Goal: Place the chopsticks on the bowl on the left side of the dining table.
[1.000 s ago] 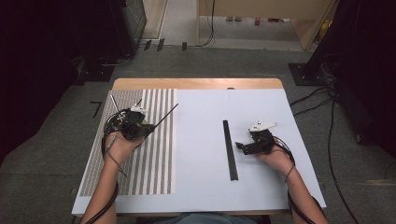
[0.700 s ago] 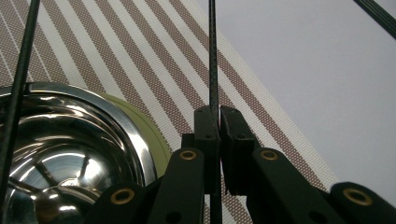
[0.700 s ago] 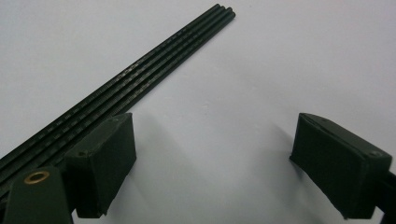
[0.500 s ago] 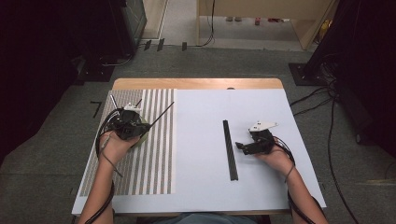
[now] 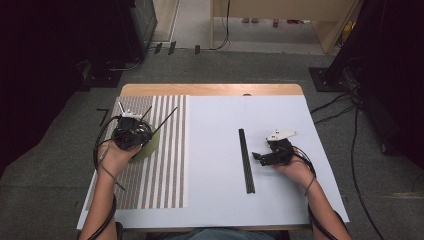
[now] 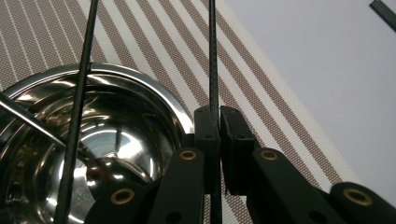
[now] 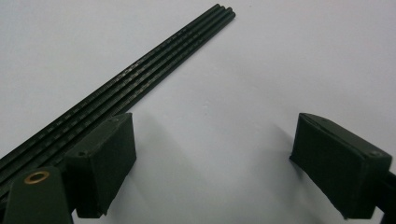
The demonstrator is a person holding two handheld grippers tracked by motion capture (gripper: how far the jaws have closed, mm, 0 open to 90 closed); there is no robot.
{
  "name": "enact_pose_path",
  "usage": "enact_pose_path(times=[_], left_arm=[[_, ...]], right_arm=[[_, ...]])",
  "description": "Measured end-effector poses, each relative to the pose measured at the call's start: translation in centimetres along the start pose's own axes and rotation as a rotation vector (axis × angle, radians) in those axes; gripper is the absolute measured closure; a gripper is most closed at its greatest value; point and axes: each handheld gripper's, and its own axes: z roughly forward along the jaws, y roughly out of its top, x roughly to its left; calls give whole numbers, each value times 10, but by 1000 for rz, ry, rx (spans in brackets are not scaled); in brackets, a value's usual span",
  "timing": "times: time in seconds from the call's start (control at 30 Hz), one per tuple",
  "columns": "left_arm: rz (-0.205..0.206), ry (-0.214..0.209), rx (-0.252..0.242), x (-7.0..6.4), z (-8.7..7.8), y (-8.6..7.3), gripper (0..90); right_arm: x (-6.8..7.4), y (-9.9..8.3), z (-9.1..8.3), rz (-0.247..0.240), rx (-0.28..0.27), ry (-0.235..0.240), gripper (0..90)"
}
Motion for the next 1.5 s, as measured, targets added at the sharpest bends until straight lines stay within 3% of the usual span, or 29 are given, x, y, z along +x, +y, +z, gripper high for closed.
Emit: enact_pose_path(times=[0.63, 0.93, 1.5], left_arm=[[-19, 56, 9, 22, -10, -13, 876], [-36, 65, 4, 32, -13, -20, 876], [-31, 91, -4, 43, -13, -27, 875]], right_arm=[[0, 0, 0, 0, 0, 0, 133], [0, 0, 0, 1, 0, 0, 133], [0, 0, 0, 3, 1, 2, 133]])
